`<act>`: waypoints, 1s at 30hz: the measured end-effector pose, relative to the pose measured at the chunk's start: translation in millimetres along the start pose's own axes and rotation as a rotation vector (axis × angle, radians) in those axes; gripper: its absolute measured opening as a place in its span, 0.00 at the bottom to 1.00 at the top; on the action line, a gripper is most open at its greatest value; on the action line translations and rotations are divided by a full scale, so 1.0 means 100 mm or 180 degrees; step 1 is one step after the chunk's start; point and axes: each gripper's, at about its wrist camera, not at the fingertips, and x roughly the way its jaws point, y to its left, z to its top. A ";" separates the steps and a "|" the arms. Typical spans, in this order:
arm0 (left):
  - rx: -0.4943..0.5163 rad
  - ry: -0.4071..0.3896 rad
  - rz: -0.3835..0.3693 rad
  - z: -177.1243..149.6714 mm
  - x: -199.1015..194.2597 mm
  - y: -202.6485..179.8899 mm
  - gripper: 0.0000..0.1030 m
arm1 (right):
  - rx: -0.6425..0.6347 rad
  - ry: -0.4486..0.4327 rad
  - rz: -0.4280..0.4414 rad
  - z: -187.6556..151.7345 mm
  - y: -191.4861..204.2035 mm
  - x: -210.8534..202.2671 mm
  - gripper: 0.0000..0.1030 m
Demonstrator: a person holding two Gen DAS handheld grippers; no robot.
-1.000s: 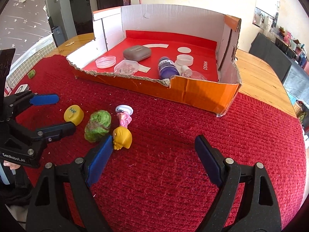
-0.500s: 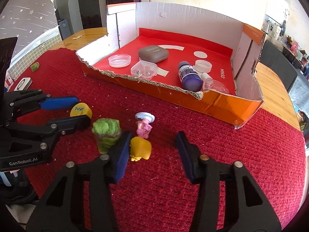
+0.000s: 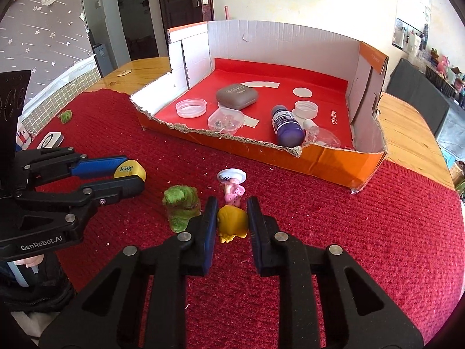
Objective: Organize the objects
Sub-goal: 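Grasp the yellow duck toy with the right gripper while the left gripper grasps the yellow round cap, then carry the yellow duck toy and yellow cap into the orange box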
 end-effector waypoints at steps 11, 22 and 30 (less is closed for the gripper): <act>0.0004 -0.0010 -0.0001 -0.01 -0.02 -0.01 0.31 | -0.0022 -0.0005 0.0040 -0.01 0.03 -0.04 0.19; 0.0005 -0.0087 -0.0031 0.09 -0.14 -0.02 0.31 | -0.0086 -0.0035 0.0062 0.03 0.06 -0.12 0.19; 0.0031 -0.0166 -0.0052 0.49 -0.22 0.06 0.31 | -0.0129 -0.0207 0.0025 0.34 0.02 -0.37 0.19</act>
